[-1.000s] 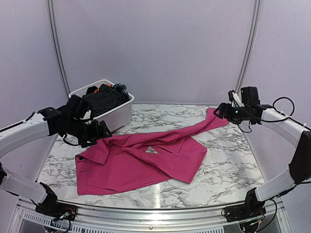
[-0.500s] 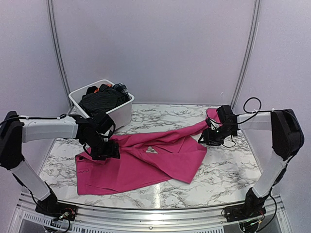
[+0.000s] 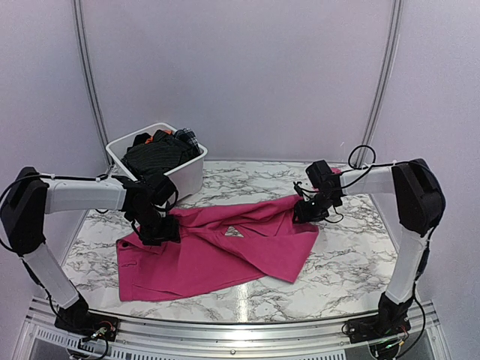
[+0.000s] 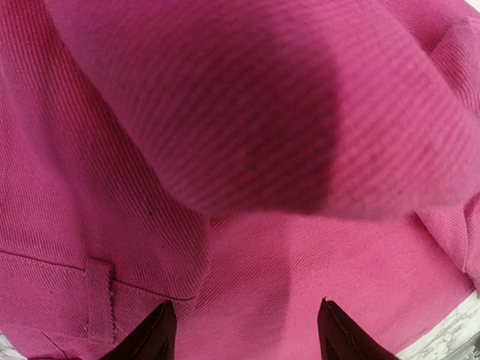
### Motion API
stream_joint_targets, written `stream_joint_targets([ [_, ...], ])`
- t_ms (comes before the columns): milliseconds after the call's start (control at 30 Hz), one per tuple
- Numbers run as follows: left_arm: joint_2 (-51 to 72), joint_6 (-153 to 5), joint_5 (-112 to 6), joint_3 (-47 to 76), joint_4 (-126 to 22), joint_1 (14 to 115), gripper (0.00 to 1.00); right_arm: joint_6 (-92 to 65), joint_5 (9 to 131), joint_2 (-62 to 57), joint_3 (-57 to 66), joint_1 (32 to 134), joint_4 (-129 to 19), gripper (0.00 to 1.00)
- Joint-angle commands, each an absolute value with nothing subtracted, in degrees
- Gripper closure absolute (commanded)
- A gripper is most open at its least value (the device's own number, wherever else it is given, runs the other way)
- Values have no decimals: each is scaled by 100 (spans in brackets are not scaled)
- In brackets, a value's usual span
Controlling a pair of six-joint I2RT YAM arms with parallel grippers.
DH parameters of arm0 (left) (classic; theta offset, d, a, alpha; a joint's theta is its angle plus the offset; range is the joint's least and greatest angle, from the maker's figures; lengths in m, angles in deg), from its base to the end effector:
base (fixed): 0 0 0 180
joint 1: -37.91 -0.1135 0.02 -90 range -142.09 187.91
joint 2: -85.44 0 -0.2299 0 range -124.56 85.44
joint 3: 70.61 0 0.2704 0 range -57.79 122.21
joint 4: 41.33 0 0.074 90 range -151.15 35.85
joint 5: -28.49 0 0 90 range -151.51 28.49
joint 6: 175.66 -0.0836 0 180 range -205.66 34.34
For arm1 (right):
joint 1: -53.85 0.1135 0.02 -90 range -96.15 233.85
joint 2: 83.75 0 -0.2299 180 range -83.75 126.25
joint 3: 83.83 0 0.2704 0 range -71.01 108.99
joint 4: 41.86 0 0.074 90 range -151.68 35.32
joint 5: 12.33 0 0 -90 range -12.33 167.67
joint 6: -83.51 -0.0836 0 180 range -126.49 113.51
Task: Fold and stack the mixed laundry pile
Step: Flatten out the crumpled trousers at the center of the board.
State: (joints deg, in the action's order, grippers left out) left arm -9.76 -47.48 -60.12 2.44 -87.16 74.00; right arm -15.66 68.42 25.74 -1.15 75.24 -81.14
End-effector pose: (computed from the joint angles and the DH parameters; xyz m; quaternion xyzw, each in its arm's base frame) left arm 0.2819 -0.2080 0.0944 -0.0156 0.9814 -0.1248 0.1451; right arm 0.3689 0.1589 0.0652 -0.1204 0.9678 0.1305 0.1784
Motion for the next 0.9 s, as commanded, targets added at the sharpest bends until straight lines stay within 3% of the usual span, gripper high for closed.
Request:
stream_joint_targets([
  [0, -1066, -4622, -6124, 151, -8805, 7198, 38, -1380, 7444, 2709, -158, 7601, -8640, 59],
  [33, -1065, -4578, -6125, 100, -8799, 7140, 40, -1379, 7443, 2604, -262, 7594, -8693, 67],
  [100, -1043, -4496, -6129, 2, -8794, 7003, 44, -1467, 7421, 2258, -601, 7535, -8736, 99],
  [433, -901, -4432, -6125, -546, -8786, 6435, 59, -2522, 7455, -480, -2176, 6370, -9196, 100],
  [700, -561, -4288, -6341, -901, -8796, 5946, 66, -3502, 8106, -1840, -2174, 5689, -10273, 100],
  [867, -77, -4466, -6577, -802, -8893, 5841, 66, -3589, 7536, -1944, -1678, 5514, -10441, 100],
])
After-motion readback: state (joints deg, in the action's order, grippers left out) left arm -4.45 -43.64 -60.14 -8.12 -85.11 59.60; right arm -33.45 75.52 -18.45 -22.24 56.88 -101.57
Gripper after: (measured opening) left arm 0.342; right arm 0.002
